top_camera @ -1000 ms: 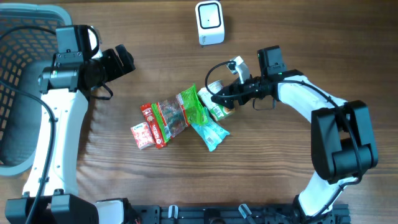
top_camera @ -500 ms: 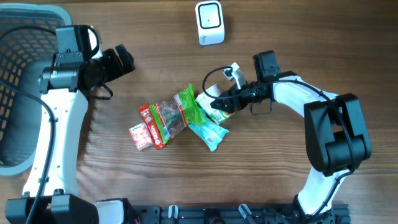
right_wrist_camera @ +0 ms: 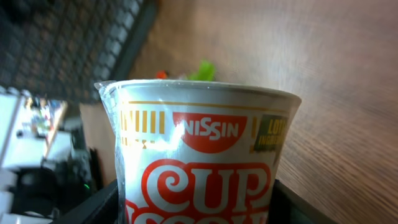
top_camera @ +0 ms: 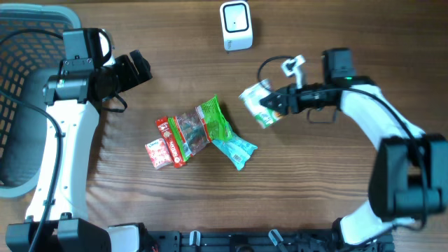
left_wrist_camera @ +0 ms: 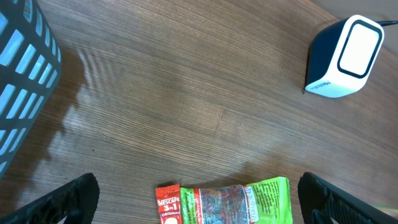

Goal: Scan the item barcode
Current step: 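Move the noodle cup with the right gripper to the white scanner, then hold the noodle cup in front of the scanner with the right gripper, then carry the noodle cup right and set it down on the table, then grasp the light green snack bag with the right gripper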

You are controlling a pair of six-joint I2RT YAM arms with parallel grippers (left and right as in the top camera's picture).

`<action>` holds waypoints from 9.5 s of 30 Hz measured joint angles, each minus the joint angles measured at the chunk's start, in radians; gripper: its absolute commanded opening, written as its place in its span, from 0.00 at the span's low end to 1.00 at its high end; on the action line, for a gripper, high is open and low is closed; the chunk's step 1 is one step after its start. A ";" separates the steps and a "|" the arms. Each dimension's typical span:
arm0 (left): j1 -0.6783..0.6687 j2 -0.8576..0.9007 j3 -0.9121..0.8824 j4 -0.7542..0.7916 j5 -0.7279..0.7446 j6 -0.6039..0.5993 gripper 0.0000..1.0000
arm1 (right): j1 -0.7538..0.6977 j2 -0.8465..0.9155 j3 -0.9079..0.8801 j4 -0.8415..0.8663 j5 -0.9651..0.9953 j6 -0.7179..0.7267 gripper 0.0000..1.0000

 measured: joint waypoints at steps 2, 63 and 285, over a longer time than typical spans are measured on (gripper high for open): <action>0.000 0.000 0.000 0.000 0.000 0.000 1.00 | -0.035 -0.083 0.000 0.000 -0.020 0.071 0.61; 0.000 0.000 0.000 0.000 0.000 0.000 1.00 | 0.026 0.292 0.468 -0.251 0.244 -0.200 1.00; 0.000 0.000 0.000 0.000 0.000 0.000 1.00 | 0.270 -0.067 -0.199 -0.051 0.613 0.089 0.66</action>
